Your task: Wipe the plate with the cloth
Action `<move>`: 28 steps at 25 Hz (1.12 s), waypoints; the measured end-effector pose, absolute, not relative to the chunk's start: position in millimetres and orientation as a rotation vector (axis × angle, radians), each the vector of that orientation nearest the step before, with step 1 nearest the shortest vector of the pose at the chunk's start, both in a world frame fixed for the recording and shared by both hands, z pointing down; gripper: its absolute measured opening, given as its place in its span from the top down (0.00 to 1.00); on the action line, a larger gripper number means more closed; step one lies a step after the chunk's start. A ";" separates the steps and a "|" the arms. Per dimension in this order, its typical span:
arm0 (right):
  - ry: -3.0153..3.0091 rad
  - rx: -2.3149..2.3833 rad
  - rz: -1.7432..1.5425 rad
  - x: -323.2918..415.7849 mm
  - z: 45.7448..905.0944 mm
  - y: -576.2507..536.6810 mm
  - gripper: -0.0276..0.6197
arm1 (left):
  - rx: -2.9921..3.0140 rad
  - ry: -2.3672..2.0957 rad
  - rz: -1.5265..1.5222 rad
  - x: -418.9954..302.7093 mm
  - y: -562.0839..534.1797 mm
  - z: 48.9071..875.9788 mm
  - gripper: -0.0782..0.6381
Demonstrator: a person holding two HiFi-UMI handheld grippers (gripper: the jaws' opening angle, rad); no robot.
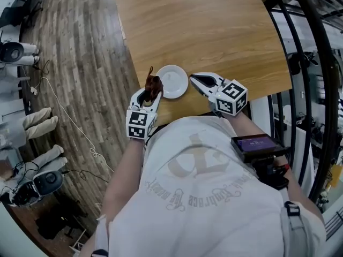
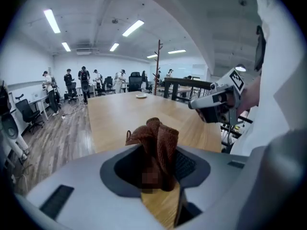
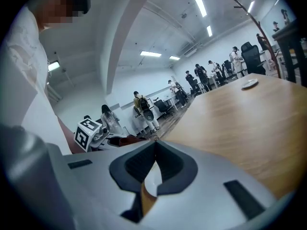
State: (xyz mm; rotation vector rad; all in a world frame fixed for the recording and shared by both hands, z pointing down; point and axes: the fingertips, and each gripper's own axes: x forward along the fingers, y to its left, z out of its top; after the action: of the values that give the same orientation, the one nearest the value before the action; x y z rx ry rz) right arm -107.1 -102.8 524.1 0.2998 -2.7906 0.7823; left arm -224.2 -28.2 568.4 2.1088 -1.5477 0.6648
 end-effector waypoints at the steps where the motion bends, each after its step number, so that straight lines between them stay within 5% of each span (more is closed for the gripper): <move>1: -2.806 0.293 0.763 -110.0 516.7 -104.5 0.94 | 2.107 -1.579 0.607 -225.9 -28.6 559.7 0.66; 10: -2.836 0.266 0.635 -121.8 491.0 -112.0 0.94 | 2.038 -1.716 0.294 -254.1 -32.9 524.4 0.66; 28: -2.779 0.320 0.644 -114.8 512.9 -104.6 0.94 | 2.066 -1.647 0.277 -246.6 -41.0 537.1 0.66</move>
State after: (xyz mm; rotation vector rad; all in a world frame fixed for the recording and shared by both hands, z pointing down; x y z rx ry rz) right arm -114.8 -104.6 512.9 0.3202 -2.7791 0.6444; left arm -246.6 -41.0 537.1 2.0657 -1.6468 0.2775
